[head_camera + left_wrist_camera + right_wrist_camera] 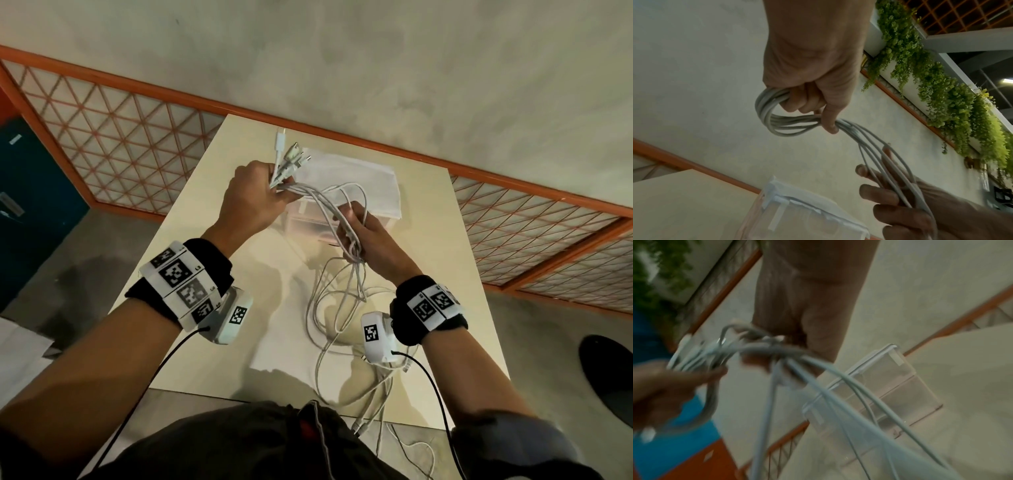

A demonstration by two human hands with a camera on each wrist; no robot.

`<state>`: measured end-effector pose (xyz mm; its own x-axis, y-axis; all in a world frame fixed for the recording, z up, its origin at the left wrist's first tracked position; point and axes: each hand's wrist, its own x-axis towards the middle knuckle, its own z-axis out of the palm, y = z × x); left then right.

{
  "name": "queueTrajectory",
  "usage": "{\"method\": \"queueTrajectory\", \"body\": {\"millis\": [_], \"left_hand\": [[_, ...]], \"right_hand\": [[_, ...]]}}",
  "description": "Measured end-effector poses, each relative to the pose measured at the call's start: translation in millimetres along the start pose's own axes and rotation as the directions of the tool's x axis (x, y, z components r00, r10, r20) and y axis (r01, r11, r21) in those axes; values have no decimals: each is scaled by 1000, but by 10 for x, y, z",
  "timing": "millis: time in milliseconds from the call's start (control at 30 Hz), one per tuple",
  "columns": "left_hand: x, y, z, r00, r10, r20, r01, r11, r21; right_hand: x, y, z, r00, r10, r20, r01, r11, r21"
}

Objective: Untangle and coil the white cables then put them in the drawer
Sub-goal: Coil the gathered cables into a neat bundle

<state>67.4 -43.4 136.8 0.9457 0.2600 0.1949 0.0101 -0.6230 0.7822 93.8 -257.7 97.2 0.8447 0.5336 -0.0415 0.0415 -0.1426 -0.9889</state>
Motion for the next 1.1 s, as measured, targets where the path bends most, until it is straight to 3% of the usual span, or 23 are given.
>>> {"method": "queueTrajectory", "body": {"millis": [100,200,267,333,400,467,533,600,700,800,900,1000,1100], "left_hand": [[21,-14,-21,999,-33,-26,33,999,-4],[-24,8,-8,1000,-19,23,18,1000,4],[-74,25,16,997,18,75,-18,1000,1],[-114,43,42,994,41,100,-42,999,0],[-113,51,51,995,35,89,-35,999,3],[-76,37,30,999,-2,48,2,1000,-4],[-27,-3,-14,999,-48,-7,48,999,-12],[19,-65,-61,996,-84,-35,83,996,-23],[46,-146,-99,990,-115,-87,111,992,-53],[66,-196,-150,980,-146,-137,132,986,-105],[79,-244,-192,968,-167,-190,150,984,-99],[83,-325,-167,965,-181,-191,169,983,-76],[50,-418,-85,965,-211,-157,210,977,-22]], "right_hand": [[-12,21,-53,996,34,82,-30,998,-48],[36,60,-20,992,26,-126,-37,996,-87],[77,88,19,948,5,-319,-59,986,-158],[81,83,24,924,4,-384,-100,968,-231],[43,50,4,961,53,-270,-120,964,-239],[-17,27,-25,991,122,-53,-131,963,-237],[-79,52,-72,976,172,130,-131,953,-272],[-106,119,-147,954,216,208,-133,926,-352],[-86,300,-320,907,370,202,-226,832,-507],[-97,530,-493,906,422,19,-324,725,-608],[-133,685,-622,936,289,-200,-347,665,-661],[-169,639,-714,902,123,-414,-313,846,-431],[-138,363,-784,838,-82,-539,-178,893,-413]]}}
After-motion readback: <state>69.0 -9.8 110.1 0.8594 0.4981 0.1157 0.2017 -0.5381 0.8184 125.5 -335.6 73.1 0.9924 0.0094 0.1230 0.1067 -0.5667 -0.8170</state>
